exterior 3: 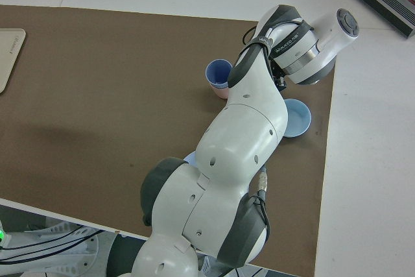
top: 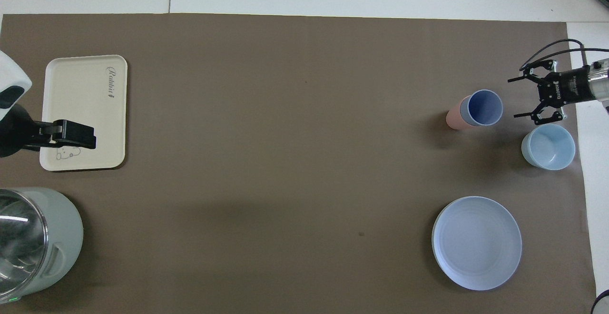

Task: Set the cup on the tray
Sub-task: 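Reach the right gripper to the pink cup and grasp it, then lift the cup with the right gripper while the left gripper approaches, then grasp the cup with the left gripper and open the right gripper, then carry the cup with the left gripper while the right gripper withdraws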

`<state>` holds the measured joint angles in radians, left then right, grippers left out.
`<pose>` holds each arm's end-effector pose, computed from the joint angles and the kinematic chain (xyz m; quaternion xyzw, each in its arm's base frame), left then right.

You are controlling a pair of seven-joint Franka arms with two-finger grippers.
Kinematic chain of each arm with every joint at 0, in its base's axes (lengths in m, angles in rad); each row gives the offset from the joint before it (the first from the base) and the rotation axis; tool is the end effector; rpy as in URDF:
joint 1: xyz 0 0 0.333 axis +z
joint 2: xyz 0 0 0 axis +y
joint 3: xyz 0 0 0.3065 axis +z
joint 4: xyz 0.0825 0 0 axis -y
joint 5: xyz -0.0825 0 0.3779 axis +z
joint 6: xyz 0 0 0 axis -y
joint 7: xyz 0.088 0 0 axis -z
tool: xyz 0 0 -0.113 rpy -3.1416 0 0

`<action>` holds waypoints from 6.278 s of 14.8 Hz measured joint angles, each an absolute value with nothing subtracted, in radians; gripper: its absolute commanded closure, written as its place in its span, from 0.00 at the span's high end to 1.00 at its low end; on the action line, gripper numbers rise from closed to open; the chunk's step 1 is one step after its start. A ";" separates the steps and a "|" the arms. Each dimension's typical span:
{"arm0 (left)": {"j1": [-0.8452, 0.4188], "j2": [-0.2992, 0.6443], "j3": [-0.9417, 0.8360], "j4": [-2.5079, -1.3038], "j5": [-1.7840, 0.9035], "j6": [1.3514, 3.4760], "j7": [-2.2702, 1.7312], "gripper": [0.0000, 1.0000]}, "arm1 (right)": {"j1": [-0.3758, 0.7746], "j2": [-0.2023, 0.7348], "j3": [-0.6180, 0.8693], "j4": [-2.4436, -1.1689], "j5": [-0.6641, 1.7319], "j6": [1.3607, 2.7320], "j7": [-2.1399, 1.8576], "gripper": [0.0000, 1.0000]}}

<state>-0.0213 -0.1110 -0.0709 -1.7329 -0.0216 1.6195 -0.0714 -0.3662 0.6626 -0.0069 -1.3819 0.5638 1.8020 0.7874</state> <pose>0.5149 -0.0518 0.5965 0.9999 -0.0096 -0.0019 0.0067 0.6623 -0.2067 0.3063 -0.7455 0.6030 0.1669 0.2295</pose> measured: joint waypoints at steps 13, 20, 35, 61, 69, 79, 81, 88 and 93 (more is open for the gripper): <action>-0.021 -0.111 -0.071 -1.733 -0.022 1.619 -0.071 1.00 | -0.328 0.609 0.005 -1.585 0.732 1.806 0.758 0.96; -0.021 -0.111 -0.071 -1.733 -0.022 1.620 -0.072 1.00 | -0.316 0.593 0.006 -1.628 0.811 1.810 0.749 0.88; -0.020 -0.111 -0.068 -1.739 -0.022 1.619 0.007 1.00 | -0.293 0.567 0.008 -1.696 0.886 1.835 0.748 0.00; -0.453 -0.062 -0.089 -1.776 -0.167 2.085 -1.019 1.00 | 0.340 0.235 0.012 -1.749 0.792 2.110 1.538 0.00; -0.521 0.019 -0.091 -1.731 -0.168 2.124 -1.095 0.81 | 0.403 0.229 0.012 -1.749 0.717 2.178 1.577 0.00; -0.538 0.085 -0.087 -1.678 -0.154 2.116 -1.094 0.00 | 0.402 0.228 0.006 -1.749 0.716 2.185 1.578 0.00; -0.538 0.101 -0.085 -1.629 -0.154 2.067 -1.094 0.00 | 0.402 0.228 0.005 -1.749 0.712 2.186 1.578 0.00; -0.527 0.117 -0.060 -1.510 -0.151 1.924 -1.094 0.00 | 0.384 0.228 0.001 -1.752 0.684 2.186 1.578 0.00; -0.403 0.081 -0.042 -1.504 -0.146 1.867 -0.989 0.00 | 0.266 0.230 -0.003 -1.765 0.683 2.185 1.557 0.00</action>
<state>-0.4030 0.0808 -0.0424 -1.5043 -0.1459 1.8673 -0.9894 0.2664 0.2300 -0.0032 -1.7646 0.6832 2.1852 1.5573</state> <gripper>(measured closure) 0.952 0.198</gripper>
